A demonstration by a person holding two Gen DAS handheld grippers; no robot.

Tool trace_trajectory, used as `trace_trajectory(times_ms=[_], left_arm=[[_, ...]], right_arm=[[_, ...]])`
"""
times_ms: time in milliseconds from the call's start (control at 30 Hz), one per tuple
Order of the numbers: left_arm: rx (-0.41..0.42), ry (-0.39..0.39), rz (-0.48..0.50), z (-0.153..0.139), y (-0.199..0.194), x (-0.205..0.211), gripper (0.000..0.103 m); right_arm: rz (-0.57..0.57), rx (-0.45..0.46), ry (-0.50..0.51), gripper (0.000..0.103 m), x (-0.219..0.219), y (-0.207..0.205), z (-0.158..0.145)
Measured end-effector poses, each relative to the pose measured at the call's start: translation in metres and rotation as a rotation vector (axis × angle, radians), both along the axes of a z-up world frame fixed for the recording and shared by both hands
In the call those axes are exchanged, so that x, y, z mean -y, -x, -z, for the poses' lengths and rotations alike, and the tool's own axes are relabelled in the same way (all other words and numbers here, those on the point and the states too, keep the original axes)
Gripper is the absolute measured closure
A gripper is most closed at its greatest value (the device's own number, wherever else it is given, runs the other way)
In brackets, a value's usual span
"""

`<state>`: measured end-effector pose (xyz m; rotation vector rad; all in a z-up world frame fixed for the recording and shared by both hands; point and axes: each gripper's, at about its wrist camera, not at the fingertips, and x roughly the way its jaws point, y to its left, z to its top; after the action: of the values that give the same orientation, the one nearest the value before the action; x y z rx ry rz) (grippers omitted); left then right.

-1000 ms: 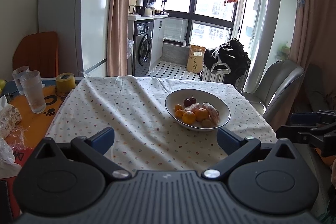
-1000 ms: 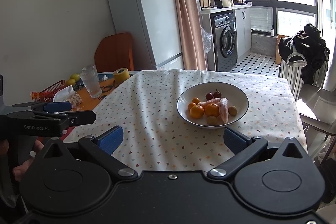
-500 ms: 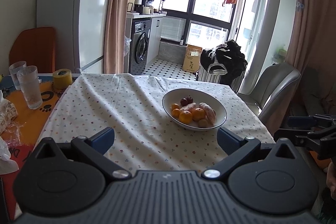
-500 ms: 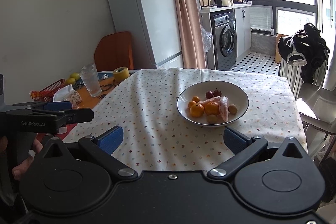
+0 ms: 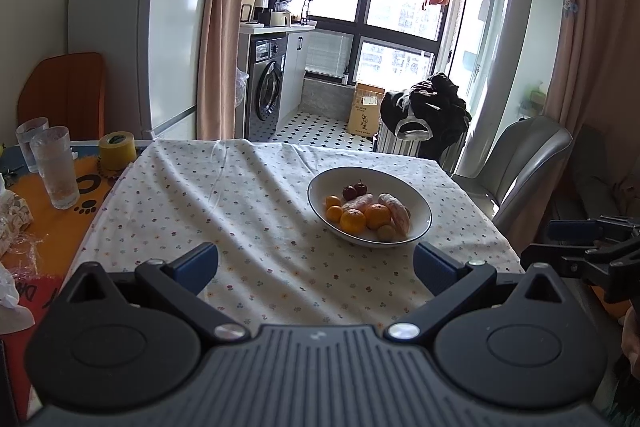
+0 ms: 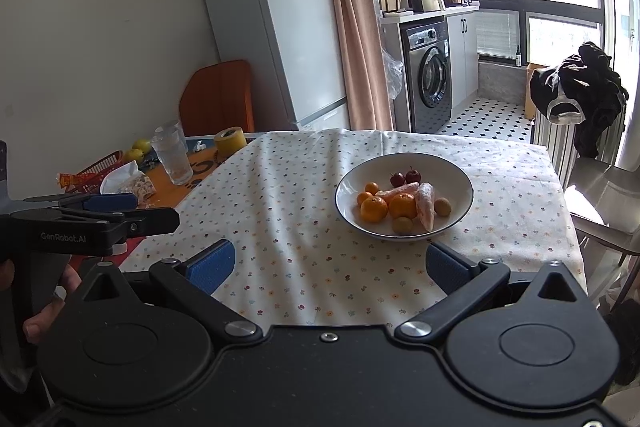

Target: Organize fruits

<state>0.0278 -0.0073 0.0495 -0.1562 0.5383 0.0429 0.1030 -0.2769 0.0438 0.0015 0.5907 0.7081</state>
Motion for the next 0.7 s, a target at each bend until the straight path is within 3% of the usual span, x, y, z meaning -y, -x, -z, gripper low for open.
trace_trajectory(times_ms=[700], left_arm=[[-0.019, 0.001, 0.007, 0.007, -0.0068, 0.0033, 0.0]], right_arm=[[0.003, -0.006, -0.006, 0.0, 0.0042, -0.0037, 0.0045]])
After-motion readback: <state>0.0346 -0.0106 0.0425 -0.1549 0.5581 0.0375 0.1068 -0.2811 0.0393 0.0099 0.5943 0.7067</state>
